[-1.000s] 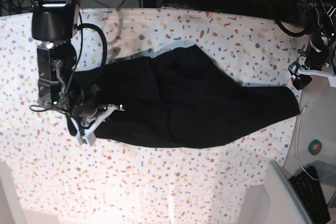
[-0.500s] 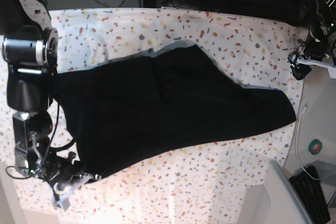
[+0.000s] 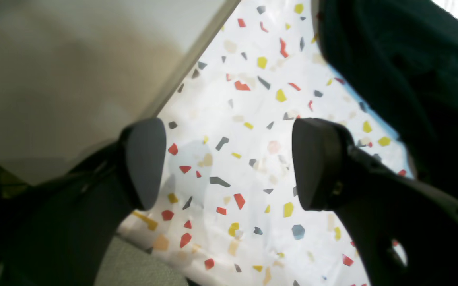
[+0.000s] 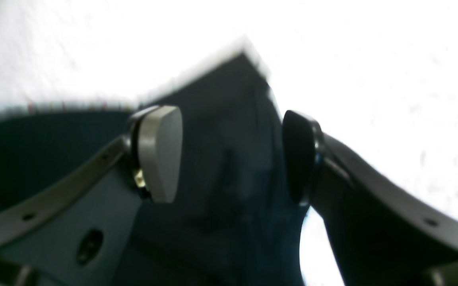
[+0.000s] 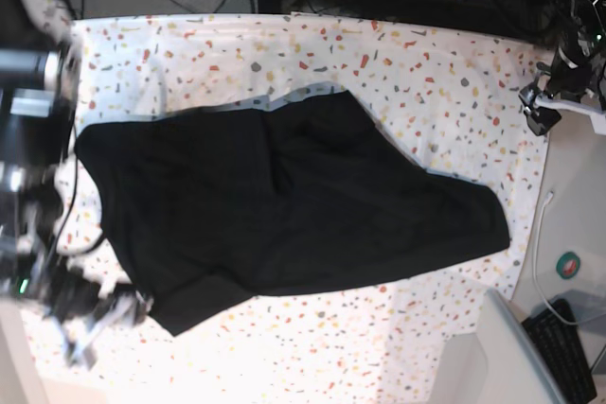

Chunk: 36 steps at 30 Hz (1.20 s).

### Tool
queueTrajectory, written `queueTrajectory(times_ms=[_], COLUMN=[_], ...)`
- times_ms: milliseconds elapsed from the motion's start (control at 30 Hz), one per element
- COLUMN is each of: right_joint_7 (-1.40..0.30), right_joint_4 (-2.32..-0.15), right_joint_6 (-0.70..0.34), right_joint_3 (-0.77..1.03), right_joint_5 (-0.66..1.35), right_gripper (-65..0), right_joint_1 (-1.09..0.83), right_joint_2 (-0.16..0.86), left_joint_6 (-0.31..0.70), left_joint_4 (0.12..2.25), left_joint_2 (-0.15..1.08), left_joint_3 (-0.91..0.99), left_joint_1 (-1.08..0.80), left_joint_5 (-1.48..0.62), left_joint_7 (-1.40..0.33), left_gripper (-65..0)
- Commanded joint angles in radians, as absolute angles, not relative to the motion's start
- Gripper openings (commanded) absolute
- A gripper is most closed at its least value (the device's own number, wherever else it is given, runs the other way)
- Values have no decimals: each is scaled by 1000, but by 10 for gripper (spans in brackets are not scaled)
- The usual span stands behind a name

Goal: Layout the t-shirt on the table in an organized manner, then fold the t-shirt properly
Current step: 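Drag the shirt edge with the right gripper to spread the body, then grasp the shirt near the collar with the right gripper and pull it outward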

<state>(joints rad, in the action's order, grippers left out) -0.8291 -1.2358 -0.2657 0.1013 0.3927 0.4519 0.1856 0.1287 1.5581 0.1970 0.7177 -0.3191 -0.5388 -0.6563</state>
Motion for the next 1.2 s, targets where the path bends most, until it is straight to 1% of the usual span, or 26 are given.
queueTrajectory(times_ms=[0,67,133,200,267,333,400,667,900,1033,1067,1100,1133,1167], right_joint_7=[-820,-823,-797,-739,-699,-688,-687,-690,-680,-653,-653,-654,-653,-654], right_joint_4=[-1356,-1523,-1572,-1563,-1534,-1501,-1475,-1432,-1259,-1224,-1222,-1228,-1236,-1254], right_joint_6=[-271,-248,-166,-70,1,53,81,82,85,85,85,85,84,84], right_joint_3=[62,-47,-160,-292,-401,-483,-532,-579,-596,-595,-595,-590,-588,-588], right_joint_5=[420,418,412,367,329,311,311,300,294,176,151,139,136,136], right_gripper=[-276,-252,-243,-243,-237,-239,-239,-239,-245,-248,-263,-308,-372,-465], right_joint_1=[426,288,213,183,179,182,189,200,271,268,263,251,239,232], right_joint_2=[173,165,163,160,160,159,151,82,71,67,65,65,65,67], left_joint_6=[131,131,131,131,131,131,131,131,131,131,131,131,131,131], left_joint_4=[1577,1578,1578,1578,1578,1573,1570,1569,1569,1569,1569,1569,1569,1567], left_joint_2=[217,219,219,217,216,216,216,217,217,217,217,217,217,217], left_joint_3=[723,725,725,725,725,722,723,723,723,723,723,723,723,723], left_joint_1=[-314,-314,-312,-309,-306,-303,-303,-305,-303,-303,-303,-303,-303,-302], left_joint_5=[-547,-547,-547,-547,-547,-547,-547,-547,-547,-547,-547,-547,-547,-547], left_joint_7=[-638,-638,-638,-638,-638,-638,-638,-638,-638,-638,-638,-638,-638,-638], left_gripper=[-188,-188,-188,-188,-188,-188,-188,-188,-188,-188,-188,-188,-188,-188])
